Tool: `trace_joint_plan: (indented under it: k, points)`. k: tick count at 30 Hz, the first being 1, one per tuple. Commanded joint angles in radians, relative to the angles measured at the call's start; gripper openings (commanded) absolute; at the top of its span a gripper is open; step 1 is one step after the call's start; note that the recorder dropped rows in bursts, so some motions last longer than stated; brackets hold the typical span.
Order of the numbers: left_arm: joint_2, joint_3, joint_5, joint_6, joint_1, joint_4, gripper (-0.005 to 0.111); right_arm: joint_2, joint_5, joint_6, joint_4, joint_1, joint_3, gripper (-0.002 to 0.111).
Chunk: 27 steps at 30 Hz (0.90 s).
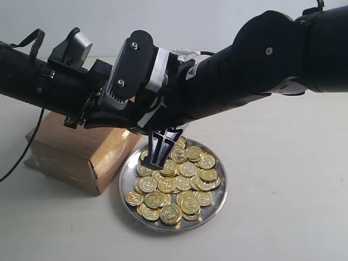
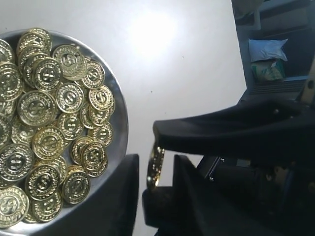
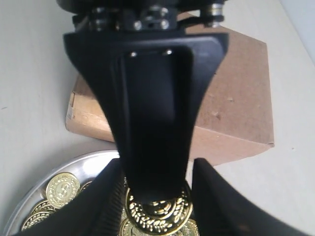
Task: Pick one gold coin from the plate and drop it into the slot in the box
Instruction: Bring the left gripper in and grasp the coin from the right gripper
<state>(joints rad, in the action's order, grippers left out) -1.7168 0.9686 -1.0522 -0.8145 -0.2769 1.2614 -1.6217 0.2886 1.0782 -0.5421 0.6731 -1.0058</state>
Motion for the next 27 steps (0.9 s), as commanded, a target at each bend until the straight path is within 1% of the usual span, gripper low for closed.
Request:
trace_joint_plan:
  k: [1, 3, 4, 5, 13, 17, 20, 21, 24, 27]
  points:
    - [-0.003, 0.008, -0.022, -0.024, -0.003, 0.035, 0.025, 0.000, -0.016, 0.002, -0.007, 0.002, 0.001, 0.018]
    - [-0.003, 0.008, -0.023, -0.027, -0.003, 0.035, 0.017, 0.000, -0.018, 0.002, -0.007, 0.002, 0.001, 0.018]
    - [-0.003, 0.008, -0.028, -0.040, -0.003, 0.035, 0.006, 0.000, -0.018, 0.002, -0.007, 0.002, 0.001, 0.018]
    - [-0.003, 0.008, -0.030, -0.043, -0.003, 0.035, 0.000, 0.000, -0.018, 0.002, -0.007, 0.002, 0.001, 0.018]
    - [-0.003, 0.008, -0.066, -0.075, -0.003, 0.060, 0.000, 0.000, -0.016, 0.002, -0.007, 0.002, 0.001, 0.018]
    - [-0.003, 0.008, -0.070, -0.075, -0.003, 0.060, 0.000, 0.000, -0.014, -0.004, -0.007, 0.002, 0.001, 0.030]
    - [-0.003, 0.008, -0.070, -0.079, -0.003, 0.060, 0.000, 0.000, -0.014, -0.004, -0.007, 0.002, 0.001, 0.046]
    - [-0.003, 0.008, -0.070, -0.079, -0.003, 0.060, 0.000, 0.000, -0.014, -0.004, -0.007, 0.002, 0.001, 0.049]
    - [-0.003, 0.008, -0.070, -0.083, -0.003, 0.060, 0.000, 0.000, -0.014, -0.007, -0.007, 0.002, 0.001, 0.053]
    - [-0.003, 0.008, -0.070, -0.088, -0.003, 0.060, 0.000, 0.000, -0.014, -0.007, -0.009, 0.002, 0.001, 0.053]
